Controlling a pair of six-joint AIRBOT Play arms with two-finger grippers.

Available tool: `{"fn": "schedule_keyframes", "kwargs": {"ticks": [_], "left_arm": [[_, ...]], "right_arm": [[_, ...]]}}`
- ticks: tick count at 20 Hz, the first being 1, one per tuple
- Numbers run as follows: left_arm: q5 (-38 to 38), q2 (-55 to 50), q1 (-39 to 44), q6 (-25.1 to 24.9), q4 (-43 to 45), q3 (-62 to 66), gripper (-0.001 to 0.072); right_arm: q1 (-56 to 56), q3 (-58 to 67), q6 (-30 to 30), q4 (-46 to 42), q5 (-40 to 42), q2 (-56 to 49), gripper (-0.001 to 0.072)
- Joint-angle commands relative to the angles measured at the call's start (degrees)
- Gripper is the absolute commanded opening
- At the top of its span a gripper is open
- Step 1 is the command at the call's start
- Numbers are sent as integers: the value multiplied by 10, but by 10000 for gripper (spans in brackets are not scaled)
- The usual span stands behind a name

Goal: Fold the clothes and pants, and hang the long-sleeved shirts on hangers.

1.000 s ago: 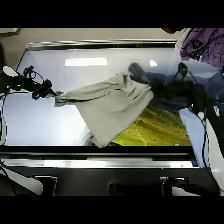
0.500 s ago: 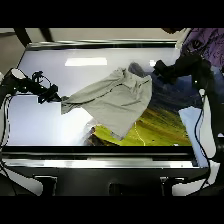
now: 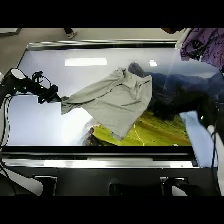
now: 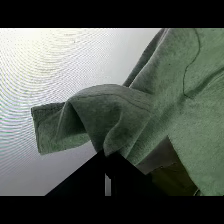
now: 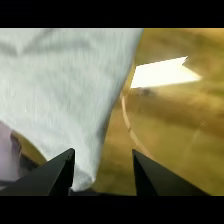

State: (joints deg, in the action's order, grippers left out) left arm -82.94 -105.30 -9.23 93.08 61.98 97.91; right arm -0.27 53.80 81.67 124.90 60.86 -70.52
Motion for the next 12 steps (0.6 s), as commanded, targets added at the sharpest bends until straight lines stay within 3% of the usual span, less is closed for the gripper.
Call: {"fn": "schedule_keyframes", "kwargs": {"ticks": [1, 5, 9, 12], "left_arm": [[0, 0, 0, 0, 0, 0, 23], [0, 0, 0, 0, 0, 0, 23], [0, 0, 0, 0, 0, 0, 23], [1, 0, 0, 0, 0, 0, 23]], "right_arm": [[103, -185, -20, 110, -140, 54, 435], [228, -203, -75, 111, -271, 24, 436], [245, -203, -106, 115, -316, -18, 431], [245, -200, -110, 116, -366, -18, 297]]}}
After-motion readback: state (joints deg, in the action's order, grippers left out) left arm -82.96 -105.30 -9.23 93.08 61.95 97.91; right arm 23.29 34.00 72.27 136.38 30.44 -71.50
